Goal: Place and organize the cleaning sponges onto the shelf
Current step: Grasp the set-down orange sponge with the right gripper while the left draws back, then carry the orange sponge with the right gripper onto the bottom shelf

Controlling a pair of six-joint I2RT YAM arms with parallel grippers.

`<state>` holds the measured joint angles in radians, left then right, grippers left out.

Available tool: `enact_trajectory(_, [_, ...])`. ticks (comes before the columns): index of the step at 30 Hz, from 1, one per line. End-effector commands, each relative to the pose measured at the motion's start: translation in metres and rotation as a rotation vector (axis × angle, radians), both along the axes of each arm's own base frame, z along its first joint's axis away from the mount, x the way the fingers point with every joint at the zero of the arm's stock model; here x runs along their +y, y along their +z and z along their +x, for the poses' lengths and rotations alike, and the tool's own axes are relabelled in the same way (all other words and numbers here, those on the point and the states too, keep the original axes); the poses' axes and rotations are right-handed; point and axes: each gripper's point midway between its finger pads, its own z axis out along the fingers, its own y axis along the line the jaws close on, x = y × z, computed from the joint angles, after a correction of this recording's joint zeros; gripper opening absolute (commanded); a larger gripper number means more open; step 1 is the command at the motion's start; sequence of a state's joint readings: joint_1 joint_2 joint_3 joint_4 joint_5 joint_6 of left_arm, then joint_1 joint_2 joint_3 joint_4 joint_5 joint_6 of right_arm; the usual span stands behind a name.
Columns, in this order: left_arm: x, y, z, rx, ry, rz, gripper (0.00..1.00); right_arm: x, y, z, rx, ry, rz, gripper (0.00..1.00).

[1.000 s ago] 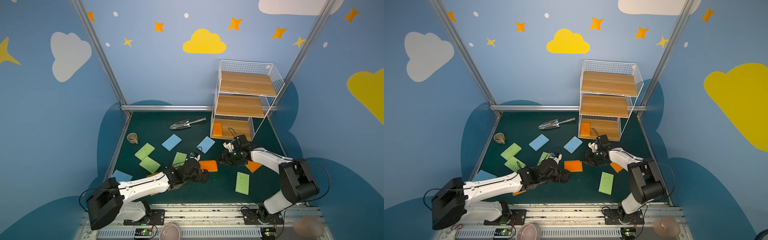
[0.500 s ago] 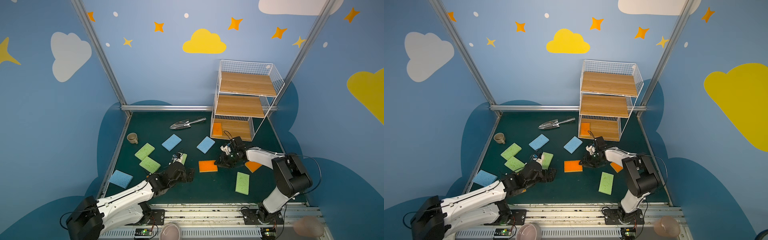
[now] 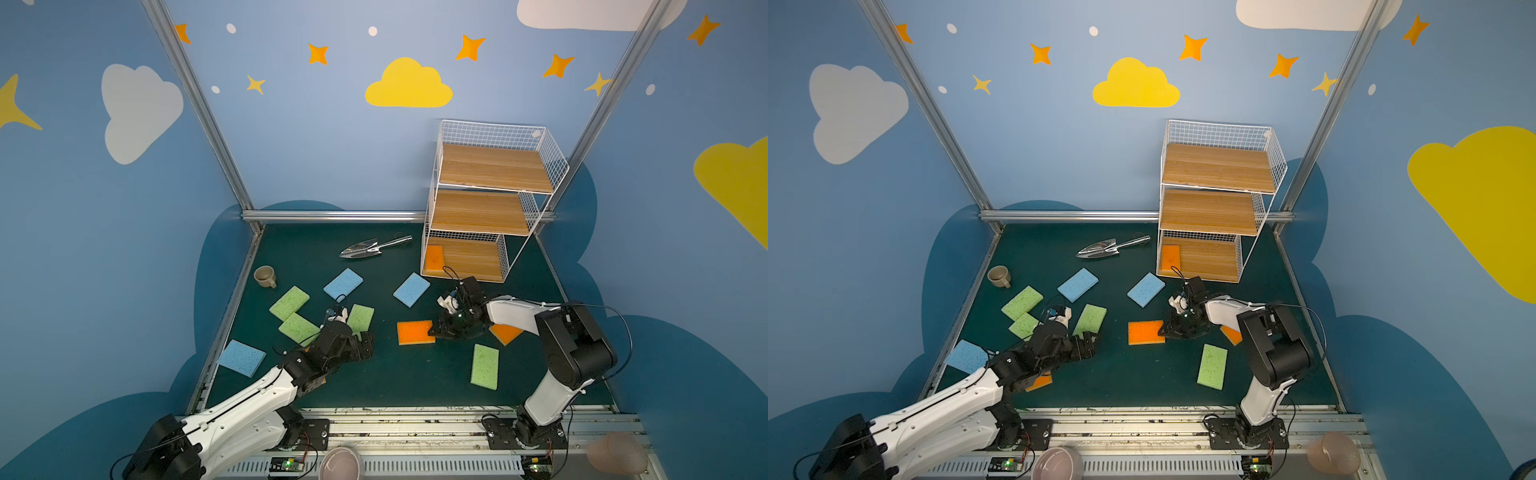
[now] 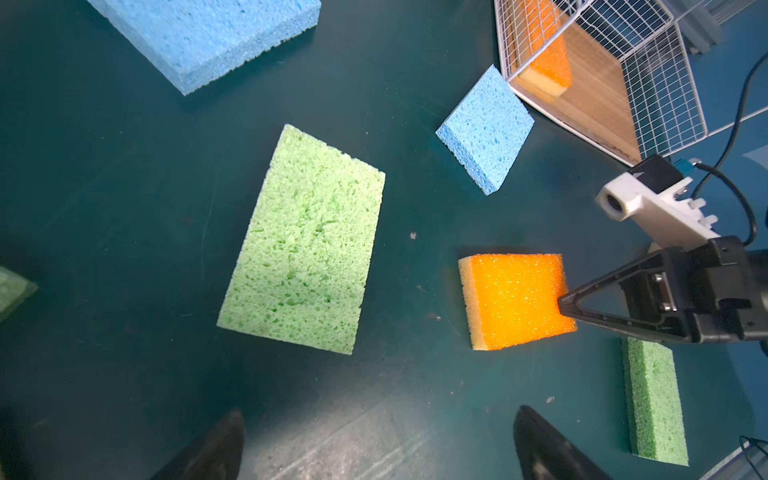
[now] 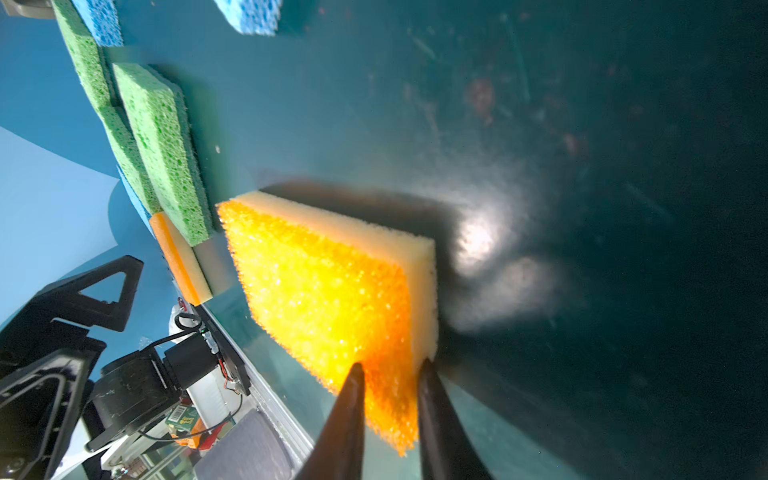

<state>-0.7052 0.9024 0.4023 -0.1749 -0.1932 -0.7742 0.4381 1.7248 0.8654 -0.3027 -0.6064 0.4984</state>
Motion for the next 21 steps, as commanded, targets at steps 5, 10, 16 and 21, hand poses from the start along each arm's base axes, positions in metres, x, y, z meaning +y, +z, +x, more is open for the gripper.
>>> enact_trajectory(5, [0.006,0.004,0.0,0.008,0.019,0.017,1.0,-0.004,-0.007,0.001,-0.004,-0.041,-0.025,0.05])
enact_trajectory(10, [0.015,0.007,0.003,0.027,0.104,0.002,1.0,-0.009,0.008,0.007,0.003,-0.157,0.009,0.0])
enact_trajectory(16, [0.013,0.014,0.001,0.049,0.091,-0.064,1.0,-0.022,0.041,0.012,-0.021,-0.314,0.086,0.0])
enact_trajectory(21, [0.01,0.022,0.001,0.002,0.057,-0.081,1.0,-0.048,0.057,0.016,-0.002,-0.535,0.148,0.0])
